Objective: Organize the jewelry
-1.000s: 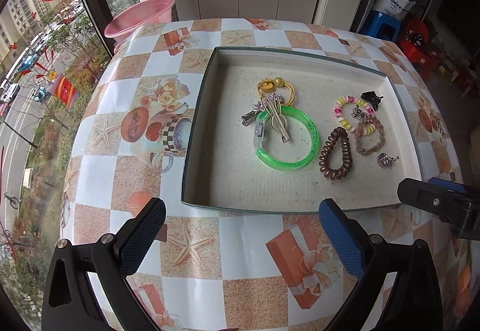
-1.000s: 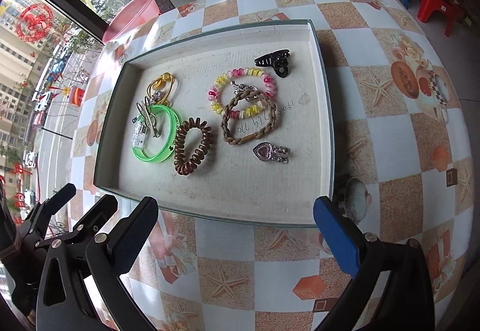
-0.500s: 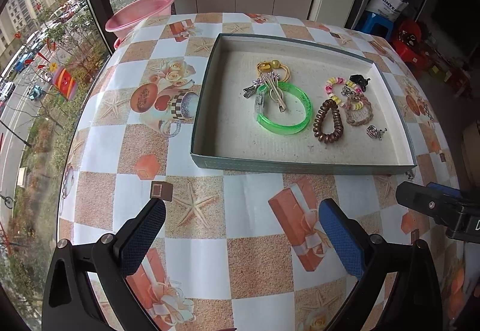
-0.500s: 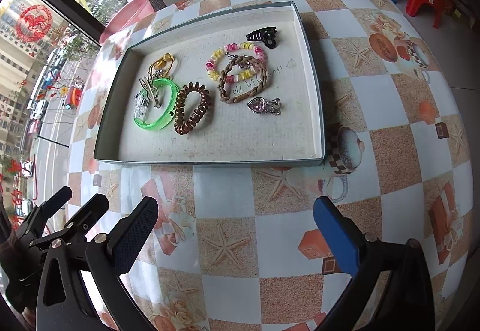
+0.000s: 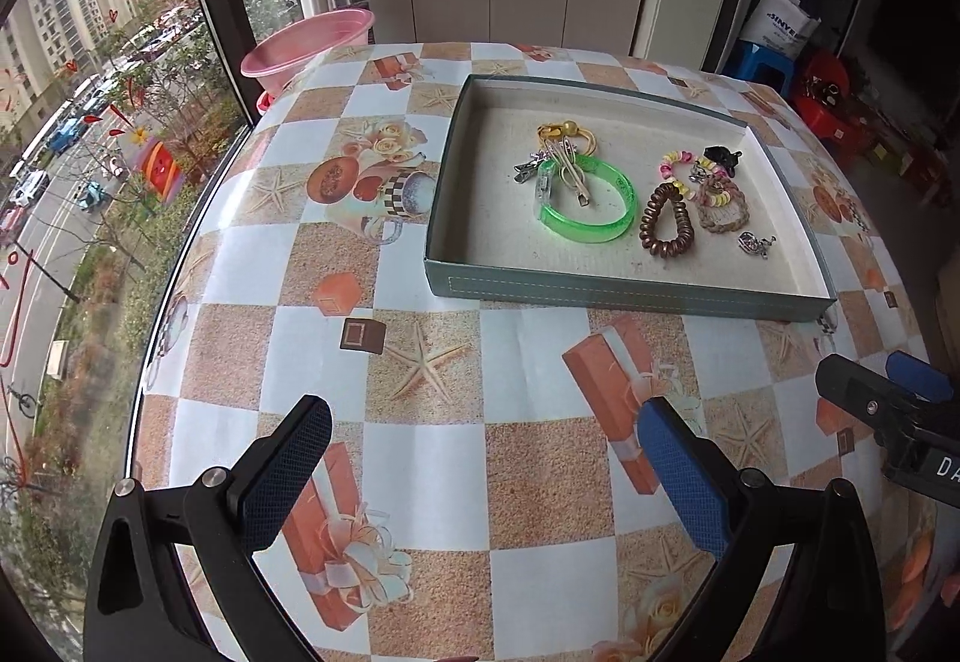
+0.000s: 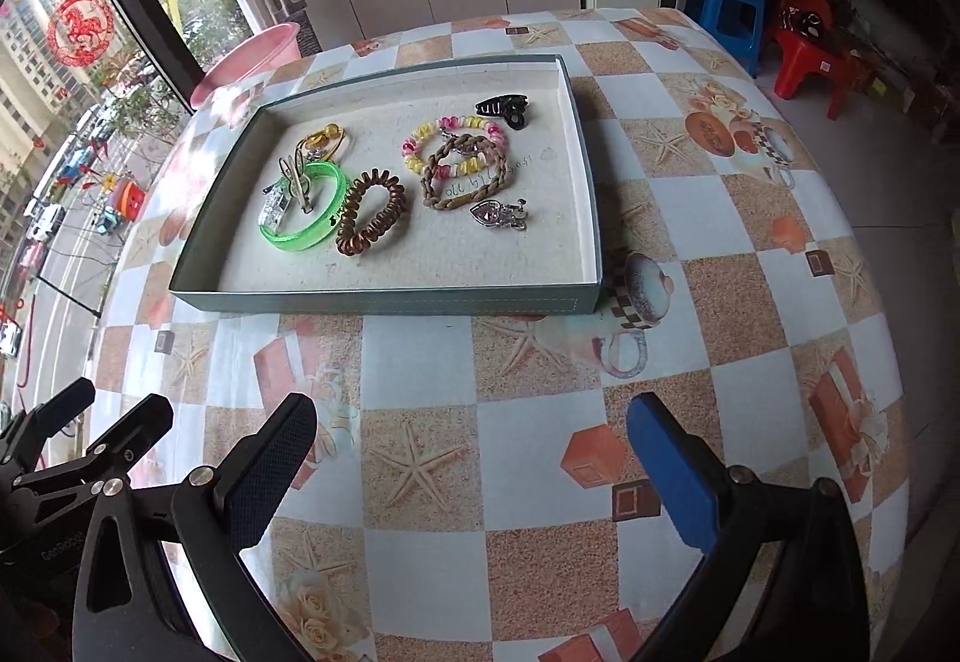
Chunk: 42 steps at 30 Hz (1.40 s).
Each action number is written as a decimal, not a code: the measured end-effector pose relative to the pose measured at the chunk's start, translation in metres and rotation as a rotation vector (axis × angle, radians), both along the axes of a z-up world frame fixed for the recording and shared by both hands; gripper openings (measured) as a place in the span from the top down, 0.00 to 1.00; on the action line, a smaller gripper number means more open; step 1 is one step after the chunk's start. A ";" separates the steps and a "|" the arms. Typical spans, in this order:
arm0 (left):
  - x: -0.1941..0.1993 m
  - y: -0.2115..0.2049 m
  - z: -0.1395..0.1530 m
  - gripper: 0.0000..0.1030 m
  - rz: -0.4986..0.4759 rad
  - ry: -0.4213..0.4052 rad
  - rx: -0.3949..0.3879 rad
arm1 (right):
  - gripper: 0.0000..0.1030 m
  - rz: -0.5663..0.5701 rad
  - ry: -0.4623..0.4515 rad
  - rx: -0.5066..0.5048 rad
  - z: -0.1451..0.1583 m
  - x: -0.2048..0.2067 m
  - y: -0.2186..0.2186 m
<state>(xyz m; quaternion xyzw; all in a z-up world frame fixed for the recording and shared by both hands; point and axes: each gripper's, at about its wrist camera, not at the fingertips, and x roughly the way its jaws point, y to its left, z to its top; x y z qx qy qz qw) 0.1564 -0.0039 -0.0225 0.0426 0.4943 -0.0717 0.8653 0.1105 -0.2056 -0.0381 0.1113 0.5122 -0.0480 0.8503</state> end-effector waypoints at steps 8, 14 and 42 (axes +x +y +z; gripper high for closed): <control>-0.011 0.006 0.004 0.00 -0.011 -0.050 0.007 | 0.00 -0.006 -0.066 -0.045 0.006 -0.015 0.009; -0.012 0.005 0.002 0.00 -0.021 -0.064 0.017 | 0.00 0.003 -0.104 -0.082 0.010 -0.019 0.019; -0.011 -0.003 0.001 0.00 -0.032 -0.106 0.022 | 0.00 -0.016 -0.198 -0.136 0.016 -0.020 0.019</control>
